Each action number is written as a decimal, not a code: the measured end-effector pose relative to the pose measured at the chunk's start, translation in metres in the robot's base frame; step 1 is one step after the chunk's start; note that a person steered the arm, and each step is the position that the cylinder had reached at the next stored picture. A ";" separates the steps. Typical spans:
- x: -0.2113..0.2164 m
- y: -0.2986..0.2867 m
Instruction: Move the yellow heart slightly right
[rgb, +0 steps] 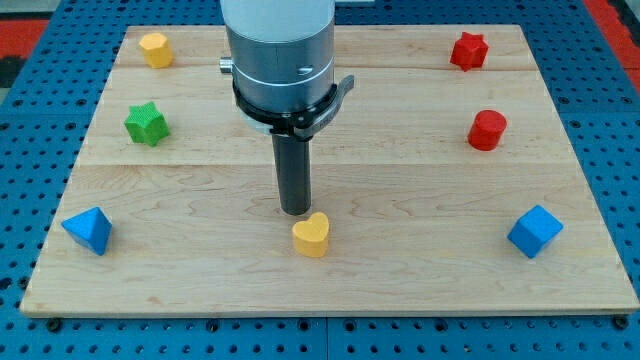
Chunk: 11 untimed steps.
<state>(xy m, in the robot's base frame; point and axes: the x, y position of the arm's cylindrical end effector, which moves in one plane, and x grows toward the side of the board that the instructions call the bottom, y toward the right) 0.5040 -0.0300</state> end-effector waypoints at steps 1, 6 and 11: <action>0.000 0.000; 0.014 -0.059; 0.095 0.026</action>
<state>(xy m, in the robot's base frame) 0.5991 -0.0039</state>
